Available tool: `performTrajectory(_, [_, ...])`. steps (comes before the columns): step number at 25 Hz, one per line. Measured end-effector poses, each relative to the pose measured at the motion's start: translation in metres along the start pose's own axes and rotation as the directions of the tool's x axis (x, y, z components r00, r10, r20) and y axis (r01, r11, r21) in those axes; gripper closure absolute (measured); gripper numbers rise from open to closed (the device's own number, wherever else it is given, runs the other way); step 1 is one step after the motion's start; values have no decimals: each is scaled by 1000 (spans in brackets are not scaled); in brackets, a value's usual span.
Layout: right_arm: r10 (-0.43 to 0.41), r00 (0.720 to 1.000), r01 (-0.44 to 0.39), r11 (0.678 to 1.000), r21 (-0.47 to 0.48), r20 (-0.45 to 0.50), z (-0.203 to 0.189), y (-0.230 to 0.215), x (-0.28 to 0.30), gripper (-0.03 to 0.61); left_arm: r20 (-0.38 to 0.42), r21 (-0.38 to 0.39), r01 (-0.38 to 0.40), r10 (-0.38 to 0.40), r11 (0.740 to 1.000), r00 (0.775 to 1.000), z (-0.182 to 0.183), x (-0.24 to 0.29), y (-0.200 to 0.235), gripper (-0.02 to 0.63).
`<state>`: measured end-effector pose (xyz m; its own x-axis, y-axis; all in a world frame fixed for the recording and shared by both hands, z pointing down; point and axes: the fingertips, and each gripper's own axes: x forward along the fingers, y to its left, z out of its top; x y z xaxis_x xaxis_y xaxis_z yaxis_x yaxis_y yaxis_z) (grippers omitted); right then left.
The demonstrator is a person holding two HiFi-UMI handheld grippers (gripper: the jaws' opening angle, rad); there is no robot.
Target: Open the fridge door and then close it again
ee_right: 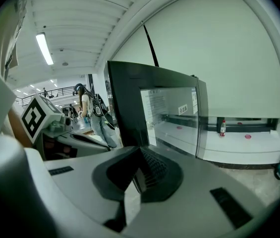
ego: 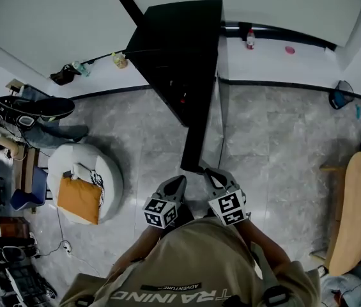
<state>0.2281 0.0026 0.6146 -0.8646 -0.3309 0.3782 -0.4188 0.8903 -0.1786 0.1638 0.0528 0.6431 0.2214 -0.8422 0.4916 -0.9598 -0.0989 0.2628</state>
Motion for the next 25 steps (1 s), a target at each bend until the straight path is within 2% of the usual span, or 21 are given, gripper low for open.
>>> performTrajectory(12, [13,999,-13,1000,-2,-31,4,-7,20,583,3,-33,-35,35,999,999,7,-4,26,612])
performTrajectory(18, [-1,999,0,1000,-28,-52,13,1,33,583,38,-29,-24,25,999,999,20,-8,50,612])
performTrajectory(25, [-5,998,0,997,-72,-69,27,16,55,583,117,-54,-33,40,998,992,46,-14,87,612])
